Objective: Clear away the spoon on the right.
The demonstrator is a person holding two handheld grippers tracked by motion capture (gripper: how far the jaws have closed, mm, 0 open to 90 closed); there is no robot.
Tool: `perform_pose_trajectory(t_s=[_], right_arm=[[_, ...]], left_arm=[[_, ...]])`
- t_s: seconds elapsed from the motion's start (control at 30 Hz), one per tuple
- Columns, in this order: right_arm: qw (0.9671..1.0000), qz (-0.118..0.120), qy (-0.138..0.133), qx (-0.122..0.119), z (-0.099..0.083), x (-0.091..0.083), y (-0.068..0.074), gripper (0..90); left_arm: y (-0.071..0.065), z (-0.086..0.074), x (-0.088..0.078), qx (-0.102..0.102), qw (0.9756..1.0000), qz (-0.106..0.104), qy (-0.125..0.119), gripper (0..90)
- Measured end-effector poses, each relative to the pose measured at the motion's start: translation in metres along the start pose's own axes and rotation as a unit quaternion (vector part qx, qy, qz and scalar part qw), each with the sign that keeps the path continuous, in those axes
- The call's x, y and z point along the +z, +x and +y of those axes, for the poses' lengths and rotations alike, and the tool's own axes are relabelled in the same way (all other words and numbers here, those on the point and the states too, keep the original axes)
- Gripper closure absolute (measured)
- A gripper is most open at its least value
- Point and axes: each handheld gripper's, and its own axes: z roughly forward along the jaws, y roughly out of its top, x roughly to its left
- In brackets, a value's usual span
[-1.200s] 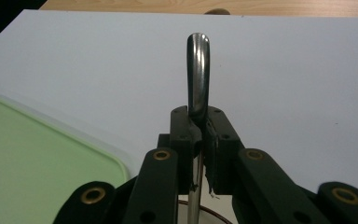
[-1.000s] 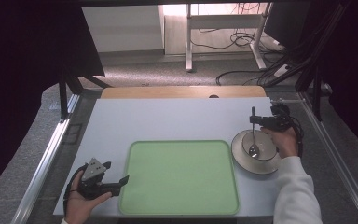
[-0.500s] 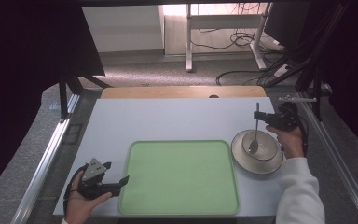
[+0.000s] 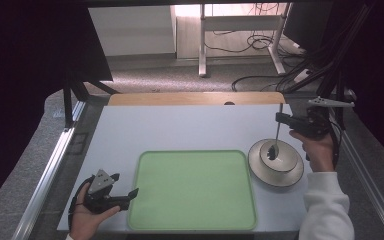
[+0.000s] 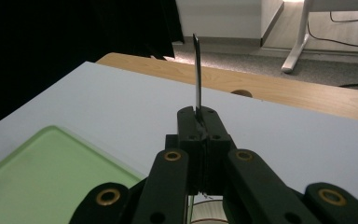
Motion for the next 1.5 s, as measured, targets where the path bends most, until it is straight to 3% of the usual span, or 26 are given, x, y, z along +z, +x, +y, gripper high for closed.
perform_pose_trajectory(t_s=[0.3,0.67,1.3,1.5], right_arm=[[0.9996,0.018,-0.014,-0.014,0.008,-0.007,0.016,89.6],[0.9989,0.04,-0.01,-0.024,0.01,-0.006,0.034,89.6],[0.9945,0.078,0.027,-0.065,0.007,0.005,0.083,89.6],[0.993,0.087,0.042,-0.069,0.002,0.009,0.092,89.5]], left_arm=[[0.0,0.0,0.0,0.0,1.0,0.001,0.0,15.6],[0.0,0.0,0.0,-0.001,1.0,0.001,0.0,15.6],[0.002,0.0,-0.002,-0.001,1.0,0.004,-0.001,15.8],[0.0,0.001,-0.001,0.0,1.0,0.002,-0.002,15.8]])
